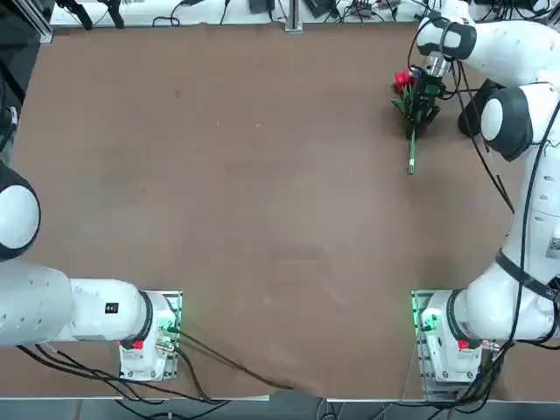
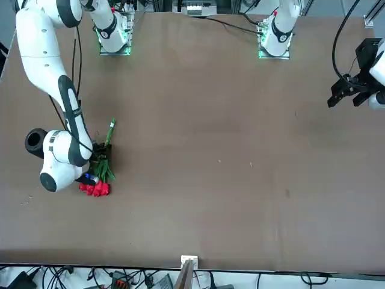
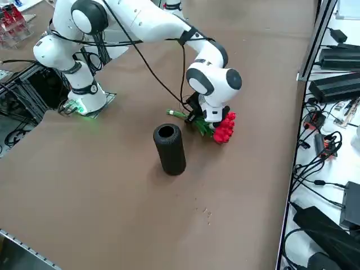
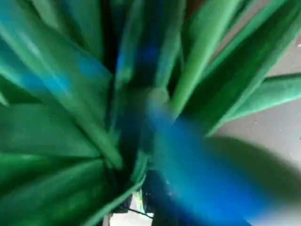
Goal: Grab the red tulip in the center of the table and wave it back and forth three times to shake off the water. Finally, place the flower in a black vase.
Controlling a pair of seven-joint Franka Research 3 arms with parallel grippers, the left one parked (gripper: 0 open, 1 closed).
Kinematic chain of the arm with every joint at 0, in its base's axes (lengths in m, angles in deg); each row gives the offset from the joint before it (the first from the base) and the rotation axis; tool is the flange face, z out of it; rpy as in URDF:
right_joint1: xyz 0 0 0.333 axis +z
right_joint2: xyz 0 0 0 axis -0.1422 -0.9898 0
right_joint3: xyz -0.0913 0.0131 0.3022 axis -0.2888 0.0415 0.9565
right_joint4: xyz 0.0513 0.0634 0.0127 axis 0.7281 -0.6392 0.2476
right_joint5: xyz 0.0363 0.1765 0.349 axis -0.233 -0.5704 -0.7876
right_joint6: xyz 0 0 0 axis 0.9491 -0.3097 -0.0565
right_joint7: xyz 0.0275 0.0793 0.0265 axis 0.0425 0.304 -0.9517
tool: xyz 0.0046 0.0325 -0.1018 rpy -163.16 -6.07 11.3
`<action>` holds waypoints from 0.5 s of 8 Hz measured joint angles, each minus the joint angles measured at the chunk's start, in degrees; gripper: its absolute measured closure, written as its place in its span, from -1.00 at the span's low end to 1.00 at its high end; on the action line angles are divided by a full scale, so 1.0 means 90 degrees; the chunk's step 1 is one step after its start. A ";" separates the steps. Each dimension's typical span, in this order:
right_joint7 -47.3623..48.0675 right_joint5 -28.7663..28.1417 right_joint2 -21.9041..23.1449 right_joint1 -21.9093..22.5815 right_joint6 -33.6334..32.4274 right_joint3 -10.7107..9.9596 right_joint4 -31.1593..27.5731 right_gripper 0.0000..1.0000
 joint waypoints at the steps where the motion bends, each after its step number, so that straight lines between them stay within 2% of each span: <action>1: 0.0000 0.0000 0.0000 0.0000 0.0000 0.0000 0.0000 0.74; 3: 0.0000 0.0054 0.0000 0.0009 0.0021 0.0001 0.0014 0.74; 4: 0.0020 0.0291 0.0003 0.0054 0.0094 0.0001 0.0062 0.74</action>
